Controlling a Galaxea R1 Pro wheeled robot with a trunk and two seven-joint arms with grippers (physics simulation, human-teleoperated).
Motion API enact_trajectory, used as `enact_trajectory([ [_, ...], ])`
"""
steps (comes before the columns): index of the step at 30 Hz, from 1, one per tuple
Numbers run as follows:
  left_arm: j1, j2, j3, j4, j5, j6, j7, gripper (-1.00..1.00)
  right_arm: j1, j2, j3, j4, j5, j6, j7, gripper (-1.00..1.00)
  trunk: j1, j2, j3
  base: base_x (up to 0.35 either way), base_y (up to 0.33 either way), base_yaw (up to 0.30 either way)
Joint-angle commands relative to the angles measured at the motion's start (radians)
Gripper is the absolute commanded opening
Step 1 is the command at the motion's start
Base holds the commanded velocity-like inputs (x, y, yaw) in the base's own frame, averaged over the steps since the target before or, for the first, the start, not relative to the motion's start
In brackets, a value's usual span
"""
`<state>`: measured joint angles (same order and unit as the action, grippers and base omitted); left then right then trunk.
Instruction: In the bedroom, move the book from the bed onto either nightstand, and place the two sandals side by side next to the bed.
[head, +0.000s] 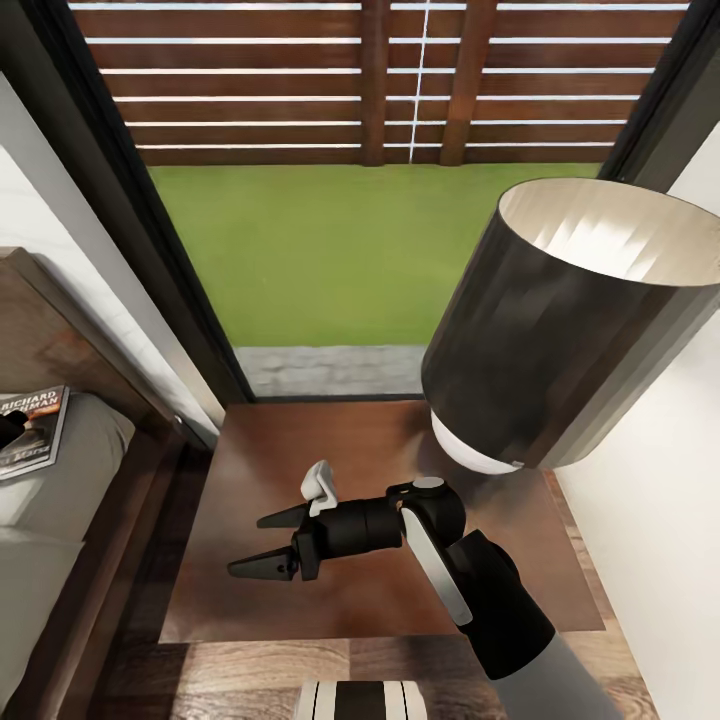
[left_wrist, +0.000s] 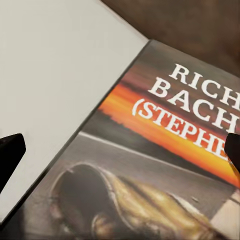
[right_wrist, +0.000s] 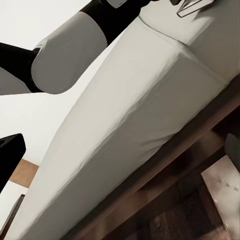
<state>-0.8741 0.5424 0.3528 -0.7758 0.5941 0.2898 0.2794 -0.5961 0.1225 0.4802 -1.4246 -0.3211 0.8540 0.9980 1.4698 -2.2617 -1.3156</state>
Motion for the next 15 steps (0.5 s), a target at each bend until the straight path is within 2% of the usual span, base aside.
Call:
enact_trajectory([
  [1, 0.000, 0.000, 0.000, -0.002, 0.010, 0.004, 0.006, 1.00, -0.001, 0.000, 0.000, 0.000, -0.003, 0.005, 0.001, 1.00, 0.000, 0.000, -0.001, -0.013, 0.000, 0.000],
  [15, 0.000, 0.000, 0.000, 0.000, 0.011, 0.003, 0.006, 1.00, -0.001, 0.000, 0.000, 0.000, -0.003, 0.005, 0.001, 1.00, 0.000, 0.000, -0.001, -0.001, 0.000, 0.000],
])
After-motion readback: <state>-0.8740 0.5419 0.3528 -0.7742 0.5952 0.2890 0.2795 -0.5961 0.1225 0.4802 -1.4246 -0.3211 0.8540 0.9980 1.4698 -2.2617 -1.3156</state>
